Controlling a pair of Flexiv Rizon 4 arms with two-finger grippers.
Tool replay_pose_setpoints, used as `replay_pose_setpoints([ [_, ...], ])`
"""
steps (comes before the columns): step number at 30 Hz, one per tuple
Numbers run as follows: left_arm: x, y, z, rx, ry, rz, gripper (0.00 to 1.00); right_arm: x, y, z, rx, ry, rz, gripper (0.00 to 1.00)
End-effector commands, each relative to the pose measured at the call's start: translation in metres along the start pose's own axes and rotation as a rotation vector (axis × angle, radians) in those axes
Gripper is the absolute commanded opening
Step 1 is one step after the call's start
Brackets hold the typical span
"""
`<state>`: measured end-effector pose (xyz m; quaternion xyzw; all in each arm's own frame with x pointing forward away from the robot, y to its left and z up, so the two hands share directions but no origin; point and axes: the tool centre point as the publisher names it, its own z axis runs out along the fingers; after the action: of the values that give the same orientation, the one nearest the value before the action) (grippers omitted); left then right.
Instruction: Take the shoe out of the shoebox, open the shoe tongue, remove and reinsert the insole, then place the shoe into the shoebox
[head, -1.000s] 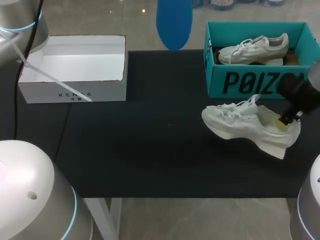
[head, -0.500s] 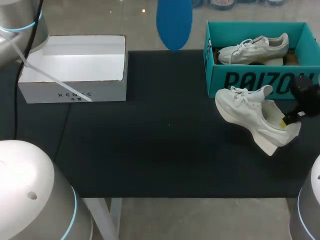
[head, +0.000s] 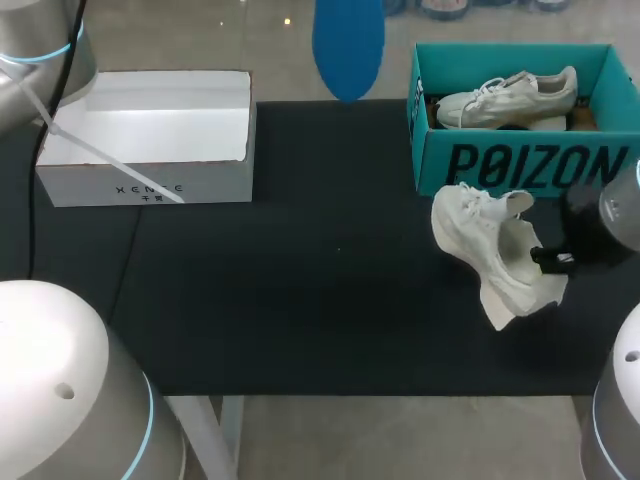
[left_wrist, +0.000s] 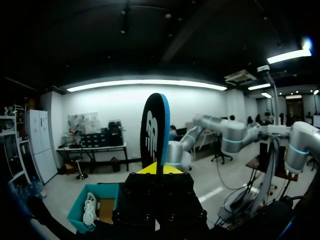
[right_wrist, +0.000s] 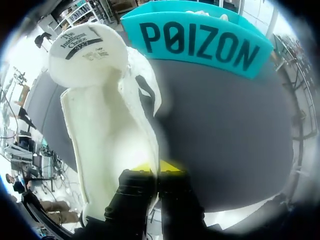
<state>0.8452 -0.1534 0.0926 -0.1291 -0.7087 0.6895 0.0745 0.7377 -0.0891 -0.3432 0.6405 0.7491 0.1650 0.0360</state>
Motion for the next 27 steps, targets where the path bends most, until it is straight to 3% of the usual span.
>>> replay_pose_setpoints([
  [1,0.0,0.0,0.0,0.0,0.001,0.0,0.0,0.021,-0.013,0.009,-0.091,-0.1,0.014,0.0],
  [12,0.0,0.0,0.0,0.0,0.001,0.0,0.0,0.047,-0.009,0.023,-0.129,-0.028,0.1,0.0],
  [17,0.0,0.0,0.0,0.0,0.001,0.0,0.0,0.055,-0.006,0.034,-0.135,-0.05,0.123,0.0],
  [27,0.0,0.0,0.0,0.0,0.001,0.0,0.0,0.054,0.004,0.075,-0.1,-0.048,0.195,0.0],
])
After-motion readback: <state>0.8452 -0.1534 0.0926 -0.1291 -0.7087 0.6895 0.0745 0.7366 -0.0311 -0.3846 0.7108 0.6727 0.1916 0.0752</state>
